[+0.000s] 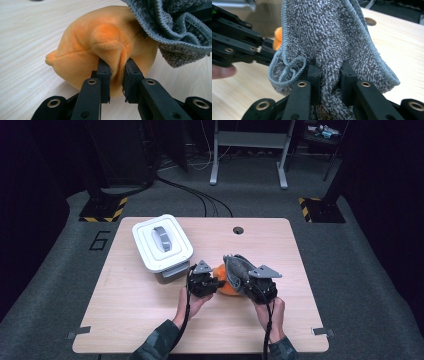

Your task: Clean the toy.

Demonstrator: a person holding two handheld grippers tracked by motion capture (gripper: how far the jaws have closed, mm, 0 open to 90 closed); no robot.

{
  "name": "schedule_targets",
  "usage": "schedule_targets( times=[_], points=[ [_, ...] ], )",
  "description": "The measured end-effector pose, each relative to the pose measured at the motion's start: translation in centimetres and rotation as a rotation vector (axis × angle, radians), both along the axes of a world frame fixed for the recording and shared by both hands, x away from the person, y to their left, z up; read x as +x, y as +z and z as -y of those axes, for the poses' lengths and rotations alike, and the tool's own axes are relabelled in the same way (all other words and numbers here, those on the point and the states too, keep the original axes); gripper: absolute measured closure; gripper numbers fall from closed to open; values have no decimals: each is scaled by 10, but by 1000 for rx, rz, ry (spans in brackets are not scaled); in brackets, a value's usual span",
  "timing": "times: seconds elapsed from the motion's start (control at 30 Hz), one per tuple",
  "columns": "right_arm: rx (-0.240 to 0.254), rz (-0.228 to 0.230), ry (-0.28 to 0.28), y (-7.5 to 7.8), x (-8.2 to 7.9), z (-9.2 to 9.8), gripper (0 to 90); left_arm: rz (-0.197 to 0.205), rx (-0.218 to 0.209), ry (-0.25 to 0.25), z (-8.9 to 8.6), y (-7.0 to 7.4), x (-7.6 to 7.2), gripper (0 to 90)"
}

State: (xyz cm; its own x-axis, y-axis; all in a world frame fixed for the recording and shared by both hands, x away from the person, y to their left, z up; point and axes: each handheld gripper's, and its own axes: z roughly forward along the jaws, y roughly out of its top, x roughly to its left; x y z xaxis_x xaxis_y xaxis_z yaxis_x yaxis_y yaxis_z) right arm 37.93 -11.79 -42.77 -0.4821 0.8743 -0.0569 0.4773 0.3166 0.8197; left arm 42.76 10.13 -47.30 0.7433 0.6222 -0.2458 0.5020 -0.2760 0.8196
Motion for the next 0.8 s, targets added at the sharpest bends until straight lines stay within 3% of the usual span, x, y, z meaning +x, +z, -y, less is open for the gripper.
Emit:
schedule_targets(
  times=[0.1,0.27,0.6,0.7,0.77,0.8],
  points=[
    [5,-23,-5,-9,11,2,748,-23,-15,9,-3,-5,4,777],
    [3,-37,-41,-15,21,12,750,-26,-8,8,-7,-7,7,775],
    [29,-155,-160,-49,49,47,753,-23,-1,-1,-6,-9,11,767],
    [48,-160,-161,-50,49,49,753,-6,11,-5,-4,-8,10,667],
    [42,-158,-157,-47,48,49,752,76,89,-7,-1,-5,5,528],
    [46,-157,-154,-45,48,50,752,91,114,-21,1,-5,3,467]
  ],
)
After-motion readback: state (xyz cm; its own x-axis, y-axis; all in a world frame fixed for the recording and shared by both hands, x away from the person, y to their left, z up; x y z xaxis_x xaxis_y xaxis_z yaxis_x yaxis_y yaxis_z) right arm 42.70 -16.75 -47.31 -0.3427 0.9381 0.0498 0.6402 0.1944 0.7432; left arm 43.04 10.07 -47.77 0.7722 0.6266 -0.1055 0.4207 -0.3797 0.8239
